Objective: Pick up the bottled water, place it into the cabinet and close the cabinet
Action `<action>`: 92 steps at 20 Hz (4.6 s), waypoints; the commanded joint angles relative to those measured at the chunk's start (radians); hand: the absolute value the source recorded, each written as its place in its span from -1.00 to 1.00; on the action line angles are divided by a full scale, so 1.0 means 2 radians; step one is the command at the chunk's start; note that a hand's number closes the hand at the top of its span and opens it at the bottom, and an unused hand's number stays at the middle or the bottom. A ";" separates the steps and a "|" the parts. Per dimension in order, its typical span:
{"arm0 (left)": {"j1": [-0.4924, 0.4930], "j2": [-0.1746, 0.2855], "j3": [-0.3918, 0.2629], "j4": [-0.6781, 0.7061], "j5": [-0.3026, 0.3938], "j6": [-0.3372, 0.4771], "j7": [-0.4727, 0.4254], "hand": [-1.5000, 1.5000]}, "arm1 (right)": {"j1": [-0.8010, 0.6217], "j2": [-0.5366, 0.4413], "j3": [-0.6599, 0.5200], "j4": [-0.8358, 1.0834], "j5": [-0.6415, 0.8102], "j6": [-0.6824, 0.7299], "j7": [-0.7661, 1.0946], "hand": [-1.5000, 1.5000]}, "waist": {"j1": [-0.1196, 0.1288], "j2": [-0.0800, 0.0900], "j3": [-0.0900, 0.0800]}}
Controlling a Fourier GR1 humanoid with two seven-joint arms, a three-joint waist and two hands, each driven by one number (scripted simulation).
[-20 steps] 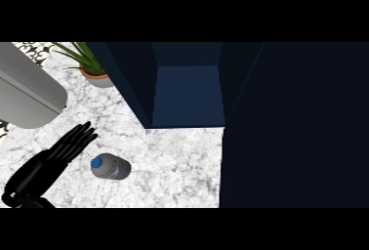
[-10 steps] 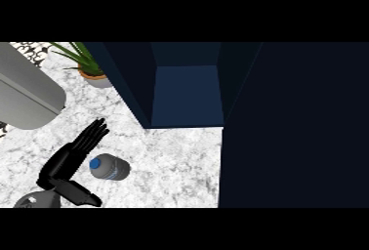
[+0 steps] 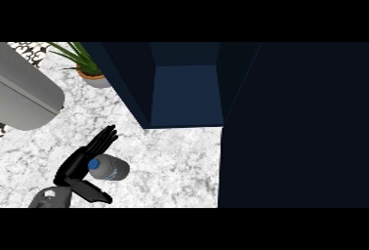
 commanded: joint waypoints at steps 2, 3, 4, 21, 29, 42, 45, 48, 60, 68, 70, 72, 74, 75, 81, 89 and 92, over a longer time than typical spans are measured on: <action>-0.014 -0.021 -0.035 0.063 -0.017 -0.041 -0.080 -1.00 | 0.014 -0.014 -0.009 -0.054 -0.011 0.002 0.016 -1.00 | -0.001 0.001 0.000; -0.016 -0.002 -0.029 0.066 -0.003 -0.070 -0.066 -1.00 | 0.039 -0.017 -0.005 -0.079 -0.017 0.001 0.020 -1.00 | -0.002 0.000 0.000; -0.005 -0.016 -0.038 0.077 -0.011 -0.054 -0.093 -1.00 | 0.015 -0.018 -0.028 -0.054 -0.038 0.003 0.020 -1.00 | 0.003 0.001 0.000; -0.072 -0.059 0.018 0.189 0.069 0.019 -0.121 1.00 | 0.067 -0.015 0.003 -0.020 0.004 0.009 -0.062 -1.00 | 0.002 -0.001 0.000; -0.031 -0.116 0.057 0.180 0.147 0.154 -0.159 1.00 | 0.088 -0.023 0.006 -0.048 0.009 0.007 -0.057 -1.00 | 0.007 -0.003 0.001; -0.069 -0.117 -0.056 0.050 0.263 0.214 -0.025 1.00 | 0.049 -0.029 -0.012 -0.061 -0.033 0.000 -0.008 -1.00 | 0.014 -0.004 0.002; -0.046 -0.117 -0.124 -0.019 0.296 0.270 0.017 1.00 | 0.026 -0.022 -0.022 -0.027 -0.031 -0.004 -0.023 -1.00 | 0.018 -0.005 0.002; -0.081 -0.117 -0.157 -0.027 0.327 0.323 0.032 1.00 | 0.046 -0.027 -0.026 -0.037 -0.042 0.006 -0.029 -1.00 | 0.008 -0.004 0.002; -0.223 -0.117 -0.217 -0.040 0.308 0.492 0.111 1.00 | -0.008 -0.010 -0.044 0.002 -0.041 -0.001 -0.024 -1.00 | 0.007 0.000 0.002; -0.295 -0.117 -0.267 0.011 0.349 0.585 0.145 1.00 | 0.012 -0.022 -0.079 -0.019 -0.090 0.019 -0.012 -1.00 | 0.002 0.001 0.002; -0.355 -0.117 -0.236 0.065 0.353 0.582 0.166 1.00 | 0.026 -0.024 -0.080 -0.034 -0.082 0.025 -0.024 -1.00 | -0.006 0.002 0.002; -0.365 -0.117 -0.231 0.102 0.361 0.575 0.150 1.00 | 0.019 -0.030 -0.085 -0.025 -0.075 0.036 -0.028 -1.00 | -0.007 0.003 0.002; -0.383 -0.117 -0.215 0.157 0.353 0.552 0.123 1.00 | 0.013 -0.021 -0.085 0.002 -0.076 0.042 -0.056 -1.00 | -0.018 0.007 0.002; -0.375 -0.117 -0.226 0.170 0.334 0.556 0.109 1.00 | -0.003 -0.019 -0.086 -0.012 -0.074 0.027 -0.022 -1.00 | -0.007 0.007 0.001; -0.435 -0.117 -0.223 0.255 0.315 0.619 0.137 1.00 | 0.019 -0.031 -0.096 -0.019 -0.086 0.055 -0.037 -1.00 | -0.024 0.009 0.002; -0.452 -0.080 -0.167 0.307 0.334 0.586 0.091 1.00 | 0.014 -0.023 -0.107 -0.014 -0.098 0.061 -0.049 -1.00 | -0.027 0.013 0.001; -0.476 -0.106 -0.182 0.336 0.311 0.637 0.086 -1.00 | -0.007 -0.020 -0.108 0.000 -0.090 0.058 -0.041 -1.00 | -0.030 0.016 0.001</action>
